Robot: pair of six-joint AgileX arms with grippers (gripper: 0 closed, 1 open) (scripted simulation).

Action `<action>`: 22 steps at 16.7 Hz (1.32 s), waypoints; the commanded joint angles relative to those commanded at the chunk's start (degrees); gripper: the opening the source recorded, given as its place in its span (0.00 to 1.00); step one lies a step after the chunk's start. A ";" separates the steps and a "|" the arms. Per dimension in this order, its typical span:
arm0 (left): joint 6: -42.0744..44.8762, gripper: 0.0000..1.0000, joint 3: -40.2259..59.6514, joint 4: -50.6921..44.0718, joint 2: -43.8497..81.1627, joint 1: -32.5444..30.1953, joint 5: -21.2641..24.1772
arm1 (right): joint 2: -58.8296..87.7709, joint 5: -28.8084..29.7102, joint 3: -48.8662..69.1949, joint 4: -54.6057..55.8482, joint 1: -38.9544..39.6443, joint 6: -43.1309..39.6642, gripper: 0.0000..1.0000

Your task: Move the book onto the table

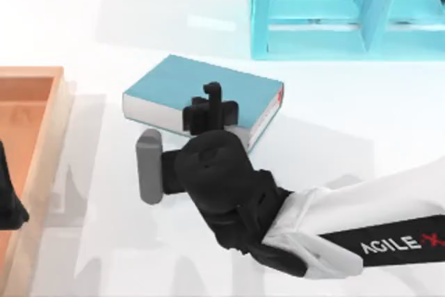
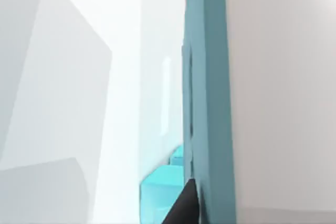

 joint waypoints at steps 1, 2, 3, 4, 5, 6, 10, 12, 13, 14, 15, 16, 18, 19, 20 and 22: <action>0.00 1.00 0.00 0.00 0.00 0.00 0.00 | 0.53 0.96 0.36 0.43 0.49 -1.29 0.00; 0.00 1.00 0.00 0.00 0.00 0.00 0.00 | 0.80 1.51 0.58 0.69 0.73 -1.99 0.00; 0.00 1.00 0.00 0.00 0.00 0.00 0.00 | 0.85 1.62 0.63 0.74 0.77 -2.12 0.00; 0.00 1.00 0.00 0.00 0.00 0.00 0.00 | 0.85 1.62 0.63 0.74 0.77 -2.12 0.00; 0.00 1.00 0.00 0.00 0.00 0.00 0.00 | 0.85 1.62 0.63 0.74 0.77 -2.12 0.00; 0.00 1.00 0.00 0.00 0.00 0.00 0.00 | 0.85 1.62 0.63 0.74 0.77 -2.12 0.00; 0.00 1.00 0.00 0.00 0.00 0.00 0.00 | 0.37 1.99 -0.09 0.56 1.20 -1.80 0.00; 0.00 1.00 0.00 0.00 0.00 0.00 0.00 | 0.19 2.16 -0.10 0.59 1.37 -1.83 0.00; 0.00 1.00 0.00 0.00 0.00 0.00 0.00 | 0.19 2.16 -0.10 0.59 1.37 -1.83 0.00; 0.00 1.00 0.00 0.00 0.00 0.00 0.00 | 0.54 2.05 -0.13 0.51 1.15 -1.60 0.00; 0.00 1.00 0.00 0.00 0.00 0.00 0.00 | 0.65 2.09 -0.14 0.70 1.14 -1.61 0.00; 0.00 1.00 0.00 0.00 0.00 0.00 0.00 | 1.09 2.14 -0.23 1.31 1.13 -1.64 0.00; 0.00 1.00 0.00 0.00 0.00 0.00 0.00 | 2.77 2.10 -0.76 3.25 1.18 -1.66 0.00; 0.00 1.00 0.00 0.00 0.00 0.00 0.00 | 3.75 2.07 -1.09 4.36 1.19 -1.64 0.00; 0.00 1.00 0.00 0.00 0.00 0.00 0.00 | 4.63 2.06 -1.36 5.46 1.18 -1.61 0.00; 0.00 1.00 0.00 0.00 0.00 0.00 0.00 | 5.61 2.12 -1.59 7.00 1.15 -1.60 0.00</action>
